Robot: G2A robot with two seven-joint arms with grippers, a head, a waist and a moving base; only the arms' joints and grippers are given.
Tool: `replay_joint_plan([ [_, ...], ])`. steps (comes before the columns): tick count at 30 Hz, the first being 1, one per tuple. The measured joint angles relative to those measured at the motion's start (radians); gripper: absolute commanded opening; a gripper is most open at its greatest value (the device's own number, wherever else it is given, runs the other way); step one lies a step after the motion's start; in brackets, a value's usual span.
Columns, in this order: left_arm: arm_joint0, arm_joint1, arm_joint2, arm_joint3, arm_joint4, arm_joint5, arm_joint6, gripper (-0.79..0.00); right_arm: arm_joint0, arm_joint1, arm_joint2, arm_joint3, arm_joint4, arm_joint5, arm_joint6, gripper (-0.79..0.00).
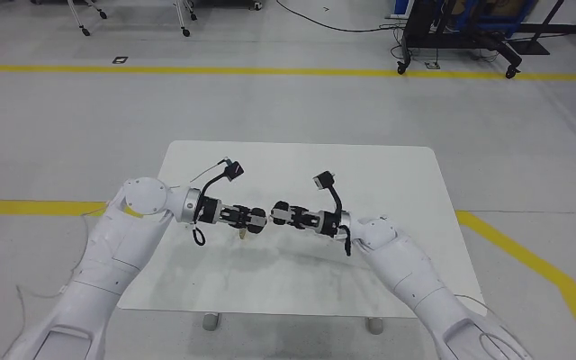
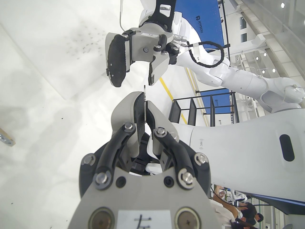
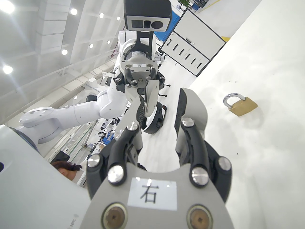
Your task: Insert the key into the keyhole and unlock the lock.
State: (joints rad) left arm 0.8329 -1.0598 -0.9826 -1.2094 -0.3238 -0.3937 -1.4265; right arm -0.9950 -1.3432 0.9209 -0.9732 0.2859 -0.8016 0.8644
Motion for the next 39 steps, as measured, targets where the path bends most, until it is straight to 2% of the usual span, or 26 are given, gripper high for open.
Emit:
replay_joint_plan([
  [5,-0.015,0.008,0.027,0.007,-0.022,-0.005,0.005,-0.785,0.005,-0.001,-0.011,0.004,0.014,0.006,0.025,-0.542],
  [7,-0.021,0.011,0.037,0.011,-0.027,-0.009,0.009,-0.785,0.008,-0.002,-0.014,0.006,0.017,0.005,0.028,-0.739],
  [8,-0.023,0.012,0.042,0.012,-0.029,-0.009,0.009,-0.785,0.008,-0.002,-0.016,0.007,0.018,0.003,0.031,-0.785],
  [16,-0.047,0.019,0.08,0.036,-0.054,-0.021,0.02,-0.785,0.005,0.0,-0.022,-0.001,0.123,-0.018,0.127,-0.785],
  [19,-0.054,0.02,0.092,0.044,-0.06,-0.023,0.023,-0.785,0.004,0.004,-0.026,-0.019,0.173,0.003,0.159,-0.785],
  [20,-0.057,0.021,0.095,0.046,-0.062,-0.025,0.025,-0.643,0.003,0.006,-0.027,-0.025,0.183,0.008,0.163,-0.785],
  [21,-0.059,0.021,0.098,0.048,-0.064,-0.026,0.026,-0.382,0.002,0.008,-0.027,-0.029,0.191,0.012,0.166,-0.785],
  [22,-0.061,0.021,0.101,0.052,-0.069,-0.029,0.029,0.0,0.001,0.011,-0.027,-0.032,0.198,0.013,0.167,-0.785],
  [30,-0.075,0.024,0.109,0.081,-0.109,-0.038,0.038,0.0,-0.003,0.031,0.0,-0.024,0.2,-0.034,0.12,-0.785],
  [39,-0.068,0.04,0.083,0.088,-0.129,-0.076,0.076,0.0,-0.044,0.078,0.096,-0.017,0.12,-0.14,0.014,-0.785],
])
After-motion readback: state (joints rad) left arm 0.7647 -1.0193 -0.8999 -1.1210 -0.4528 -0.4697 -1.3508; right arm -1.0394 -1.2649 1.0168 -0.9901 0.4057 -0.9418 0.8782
